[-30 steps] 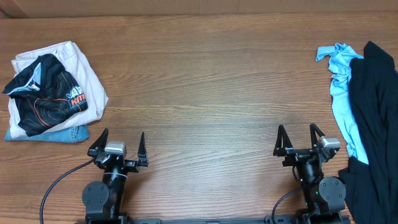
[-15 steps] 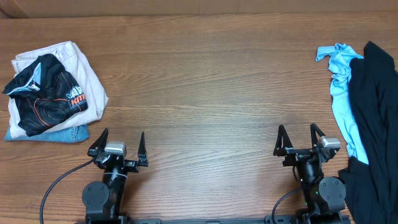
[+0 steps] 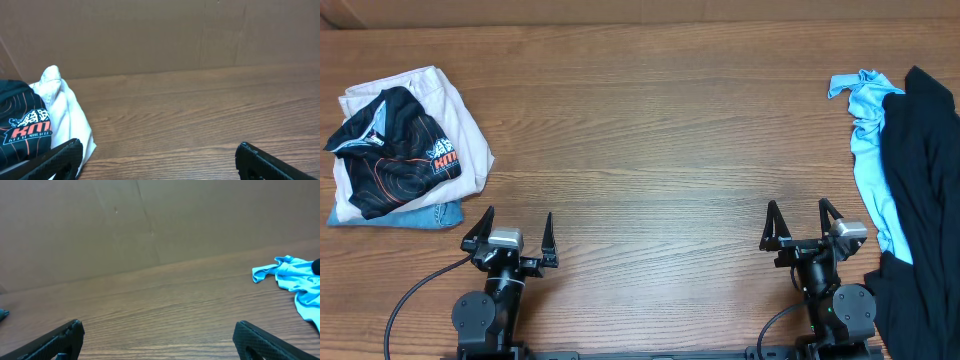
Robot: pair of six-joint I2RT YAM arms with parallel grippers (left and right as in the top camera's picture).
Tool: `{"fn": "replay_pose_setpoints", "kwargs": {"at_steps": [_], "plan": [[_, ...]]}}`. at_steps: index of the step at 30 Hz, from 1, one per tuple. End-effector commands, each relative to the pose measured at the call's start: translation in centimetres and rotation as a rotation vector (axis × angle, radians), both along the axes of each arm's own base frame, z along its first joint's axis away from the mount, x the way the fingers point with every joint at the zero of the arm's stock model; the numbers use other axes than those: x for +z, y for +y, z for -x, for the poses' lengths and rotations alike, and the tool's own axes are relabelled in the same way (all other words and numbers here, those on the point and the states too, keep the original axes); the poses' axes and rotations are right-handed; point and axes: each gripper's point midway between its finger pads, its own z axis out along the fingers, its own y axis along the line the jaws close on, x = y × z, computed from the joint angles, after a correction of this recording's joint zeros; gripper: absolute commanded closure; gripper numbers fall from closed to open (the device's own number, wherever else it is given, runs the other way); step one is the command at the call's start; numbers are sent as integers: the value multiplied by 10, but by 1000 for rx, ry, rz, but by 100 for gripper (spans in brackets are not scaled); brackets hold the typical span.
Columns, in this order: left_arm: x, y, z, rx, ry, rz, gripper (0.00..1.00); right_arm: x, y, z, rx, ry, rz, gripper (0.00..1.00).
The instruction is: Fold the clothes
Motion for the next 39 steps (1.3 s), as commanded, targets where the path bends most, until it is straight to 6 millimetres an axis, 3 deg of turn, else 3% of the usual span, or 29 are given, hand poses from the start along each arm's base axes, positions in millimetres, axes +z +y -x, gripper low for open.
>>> {"fn": "replay_pose_setpoints", "kwargs": {"at_steps": [1,4,9,14,20,28,36,39], "plan": [[0,0,0,1,-6,-16,0,-2,-2,0,-11,0,-7,0],[4,-1,0,-4,-15,49,0,-1,-2,0,-13,3,-57,0],[20,-1,5,0,-5,97,0,29,-10,6,-55,-24,-88,0],[56,-2,16,5,-3,186,0,63,-15,16,-75,3,-86,0],[82,-1,18,16,70,187,0,85,-26,20,-147,108,-115,0],[90,0,2,43,340,196,0,77,-33,5,-222,390,-83,0],[95,-4,-11,36,555,211,0,41,-23,-20,-196,641,-35,0],[88,-5,-15,43,594,242,0,28,-41,-22,-329,686,-50,0]]}}
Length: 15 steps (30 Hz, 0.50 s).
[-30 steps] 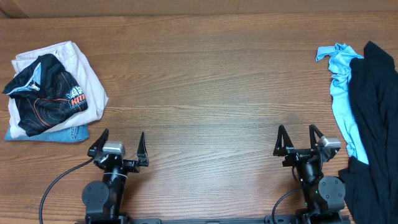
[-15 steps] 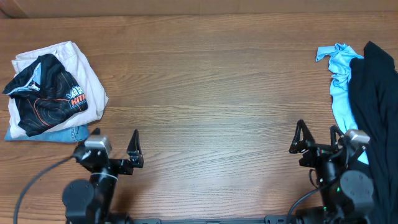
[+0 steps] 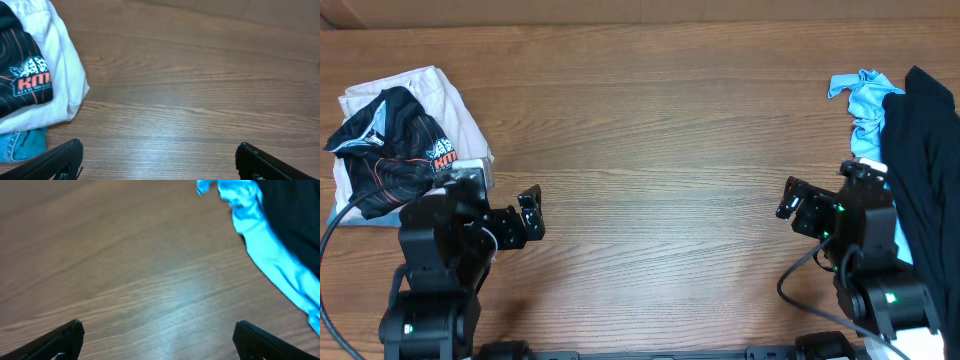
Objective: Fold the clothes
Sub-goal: 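Reach the right gripper to the black shirt and grasp its edge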
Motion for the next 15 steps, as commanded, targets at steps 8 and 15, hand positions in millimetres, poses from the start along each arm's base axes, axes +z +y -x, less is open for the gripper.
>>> {"fn": "replay_pose_setpoints", "kwargs": {"at_steps": [8,15], "plan": [[2,-4,-4,13,27,62,0,-38,-81,17,-649,135,-9,0],[2,-4,-4,13,28,61,0,-91,-128,34,-915,330,-56,0]]}}
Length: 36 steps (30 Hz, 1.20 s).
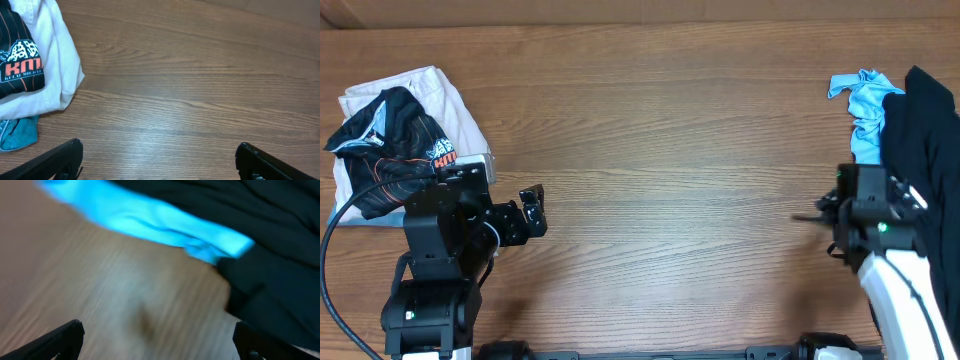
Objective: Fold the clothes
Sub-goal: 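Reach the right gripper to the black shirt and grasp its edge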
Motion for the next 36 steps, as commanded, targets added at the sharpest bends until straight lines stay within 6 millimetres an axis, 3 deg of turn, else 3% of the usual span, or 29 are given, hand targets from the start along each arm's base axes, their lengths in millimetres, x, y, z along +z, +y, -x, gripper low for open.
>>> {"fn": "replay_pose_setpoints", "kwargs": {"at_steps": [1,9,16,21,24,27,29,32,36], "plan": [[12,-3,-1,-1,-28,24,0,-9,-26,3,-172,2,-24,0],[12,-3,-1,-1,-28,24,0,-45,-69,25,-356,99,-70,0],[12,-3,-1,-1,-28,24,0,-69,-87,43,-451,162,-119,3],[12,-3,-1,-1,-28,24,0,-73,-94,50,-491,166,-130,27],[12,-3,-1,-1,-28,24,0,-73,-94,50,-493,163,-135,32],[12,-3,-1,-1,-28,24,0,-75,-94,50,-493,160,-135,57],[12,-3,-1,-1,-28,24,0,-77,-93,51,-493,161,-135,67],[12,-3,-1,-1,-28,24,0,-81,-91,53,-492,161,-139,71],[12,-3,-1,-1,-28,24,0,-84,-90,53,-491,154,-141,90]]}}
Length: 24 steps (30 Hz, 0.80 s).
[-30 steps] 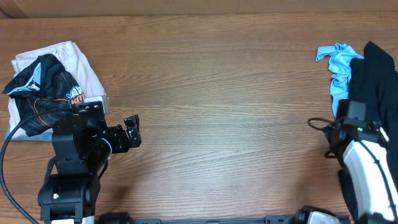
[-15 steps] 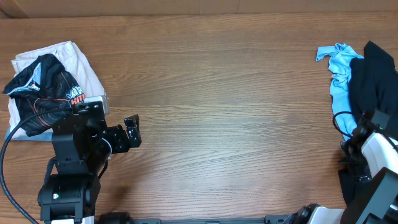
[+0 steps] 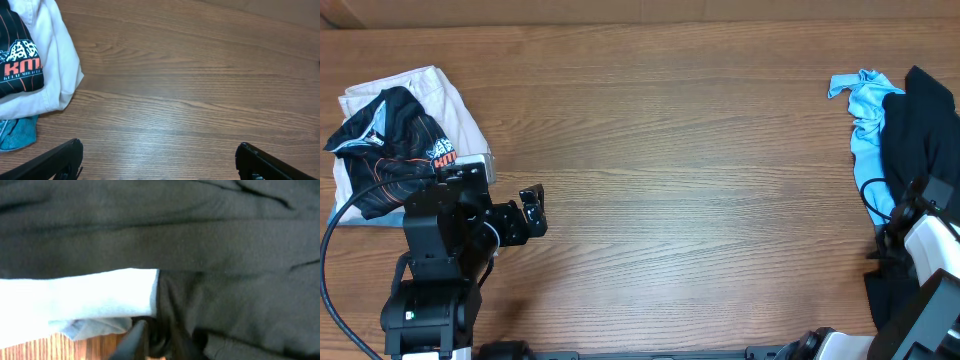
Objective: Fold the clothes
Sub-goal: 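Reach the right gripper to the black shirt and grasp its edge, then drag the black shirt with the right gripper toward table center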
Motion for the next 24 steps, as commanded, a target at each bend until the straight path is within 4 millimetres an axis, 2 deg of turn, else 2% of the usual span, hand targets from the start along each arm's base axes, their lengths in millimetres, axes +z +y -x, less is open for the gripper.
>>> {"fn": "replay_pose_setpoints", "kwargs": {"at_steps": [1,5,8,10,11,13,15,17,18,19,20,21,23,24], "plan": [[12,-3,-1,-1,-28,20,0,-4,2,3,-7,2,-5,94],[12,-3,-1,-1,-28,20,0,-3,5,-9,50,-34,-43,96],[12,-3,-1,-1,-28,20,0,10,15,-41,203,-134,-123,96],[12,-3,-1,-1,-29,20,0,32,33,-74,391,-242,-201,96],[12,-3,-1,-1,-28,20,0,57,46,-94,505,-302,-219,96],[12,-3,-1,-1,-29,20,0,84,56,-106,589,-329,-203,96],[12,-3,-1,-1,-28,20,0,129,78,-123,735,-369,-153,96],[12,-3,-1,-1,-28,20,0,162,102,-134,871,-401,-105,96],[12,-3,-1,-1,-28,20,0,188,128,-142,994,-437,-68,96],[12,-3,-1,-1,-28,20,0,203,150,-146,1082,-465,-50,96],[12,-3,-1,-1,-28,20,0,208,161,-148,1120,-476,-47,96],[12,-3,-1,-1,-28,20,0,212,182,-149,1181,-492,-51,96],[12,-3,-1,-1,-28,20,0,213,209,-149,1262,-494,-70,96],[12,-3,-1,-1,-28,20,0,209,232,-149,1332,-484,-97,96]]}}
